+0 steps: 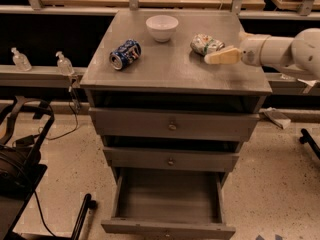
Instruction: Pick 7up can from bottom drawer and place on counter
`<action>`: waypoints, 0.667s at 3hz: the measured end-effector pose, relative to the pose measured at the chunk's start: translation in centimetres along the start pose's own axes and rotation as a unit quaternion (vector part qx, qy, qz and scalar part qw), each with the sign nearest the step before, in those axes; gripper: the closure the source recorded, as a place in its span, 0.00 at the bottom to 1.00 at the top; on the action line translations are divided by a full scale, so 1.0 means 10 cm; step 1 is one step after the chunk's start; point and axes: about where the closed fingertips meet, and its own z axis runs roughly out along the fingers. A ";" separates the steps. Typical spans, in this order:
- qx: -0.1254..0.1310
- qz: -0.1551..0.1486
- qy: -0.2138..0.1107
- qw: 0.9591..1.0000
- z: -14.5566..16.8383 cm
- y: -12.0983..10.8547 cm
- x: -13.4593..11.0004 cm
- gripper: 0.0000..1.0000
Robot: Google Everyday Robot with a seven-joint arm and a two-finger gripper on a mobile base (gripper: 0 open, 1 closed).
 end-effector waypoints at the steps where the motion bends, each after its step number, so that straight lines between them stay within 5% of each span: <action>1: -0.002 0.020 -0.019 1.000 -0.35 -0.09 -0.27 0.00; 2: -0.002 0.020 -0.019 1.000 -0.35 -0.09 -0.27 0.00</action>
Offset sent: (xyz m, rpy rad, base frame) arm -0.0134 -0.0188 0.0304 0.0458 -0.0032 -0.0042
